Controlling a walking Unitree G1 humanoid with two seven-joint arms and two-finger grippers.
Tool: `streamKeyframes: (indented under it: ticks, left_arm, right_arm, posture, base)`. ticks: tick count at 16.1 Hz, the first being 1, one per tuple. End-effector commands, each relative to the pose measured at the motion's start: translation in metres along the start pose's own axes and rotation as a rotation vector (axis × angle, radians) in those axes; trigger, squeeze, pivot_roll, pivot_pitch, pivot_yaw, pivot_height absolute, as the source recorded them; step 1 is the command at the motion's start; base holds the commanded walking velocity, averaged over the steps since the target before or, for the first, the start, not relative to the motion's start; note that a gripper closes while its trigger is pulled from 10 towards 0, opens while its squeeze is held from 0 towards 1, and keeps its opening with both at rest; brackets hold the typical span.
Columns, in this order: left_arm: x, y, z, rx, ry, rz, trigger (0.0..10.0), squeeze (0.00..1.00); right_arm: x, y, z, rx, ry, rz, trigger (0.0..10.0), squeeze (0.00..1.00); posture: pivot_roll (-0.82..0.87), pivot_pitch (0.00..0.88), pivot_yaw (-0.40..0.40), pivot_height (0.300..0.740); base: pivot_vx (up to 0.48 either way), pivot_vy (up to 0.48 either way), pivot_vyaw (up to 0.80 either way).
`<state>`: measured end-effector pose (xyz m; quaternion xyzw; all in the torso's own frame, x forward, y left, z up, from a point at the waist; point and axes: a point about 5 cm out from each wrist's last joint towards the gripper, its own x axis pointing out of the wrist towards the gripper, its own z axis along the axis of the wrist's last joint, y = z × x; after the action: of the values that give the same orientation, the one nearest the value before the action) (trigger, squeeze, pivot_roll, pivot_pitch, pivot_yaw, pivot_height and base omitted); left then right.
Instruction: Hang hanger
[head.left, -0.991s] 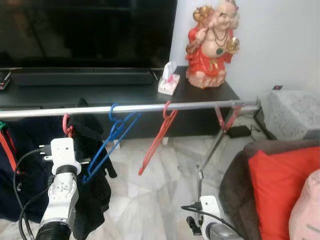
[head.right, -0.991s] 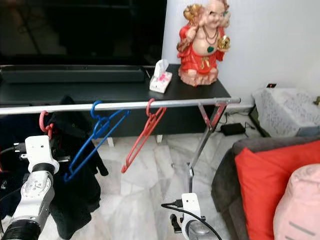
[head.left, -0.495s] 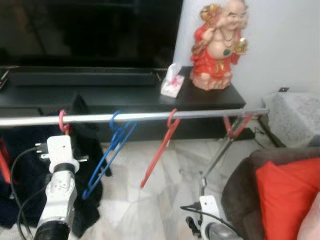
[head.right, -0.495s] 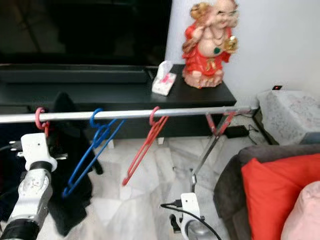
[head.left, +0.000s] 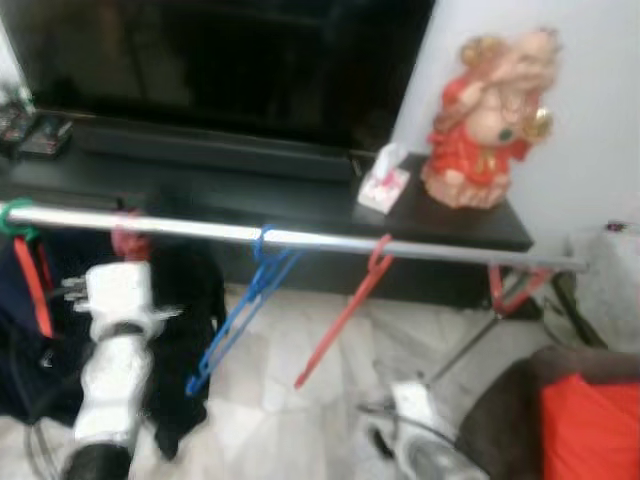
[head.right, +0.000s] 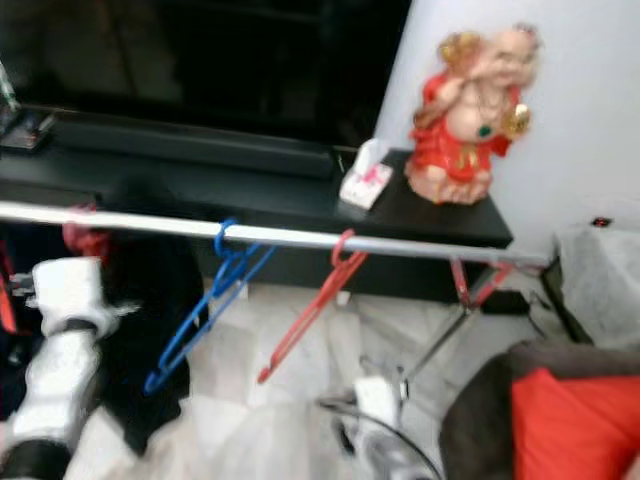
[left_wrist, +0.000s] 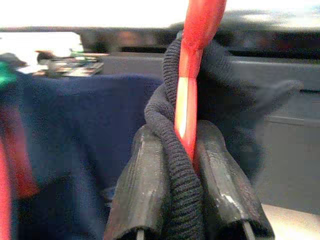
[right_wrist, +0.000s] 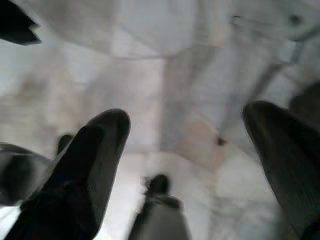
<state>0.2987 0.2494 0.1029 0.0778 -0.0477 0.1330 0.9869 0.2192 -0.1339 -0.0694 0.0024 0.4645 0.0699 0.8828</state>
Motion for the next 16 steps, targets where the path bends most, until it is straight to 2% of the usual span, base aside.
streamKeyframes:
  ticks: [1,8,14,16]
  left_arm:
    - [0.005,-0.017,0.010,-0.039,-0.037,-0.051,10.0,0.00]
    - [0.019,-0.026,0.008,-0.021,0.027,-0.113,10.0,0.00]
    - [0.037,-0.033,0.008,-0.007,0.100,-0.119,10.0,0.00]
    - [0.039,-0.035,0.006,0.002,0.122,-0.117,10.0,0.00]
  right_arm:
    - [-0.003,-0.014,-0.014,0.009,0.043,-0.038,10.0,0.00]
    - [-0.003,-0.014,-0.013,0.001,0.043,-0.037,10.0,0.00]
    - [-0.003,-0.015,-0.014,0.000,0.045,-0.040,10.0,0.00]
    - [-0.003,-0.016,-0.014,-0.002,0.046,-0.040,10.0,0.00]
  posture:
    - [0.07,0.000,-0.105,0.740]
    - [0.07,0.000,-0.107,0.740]
    - [0.06,0.000,-0.112,0.740]
    - [0.06,0.000,-0.115,0.740]
  base:
    - [0.000,0.000,0.00]
    - [0.000,0.000,0.00]
    - [0.000,0.000,0.00]
    - [0.000,0.000,0.00]
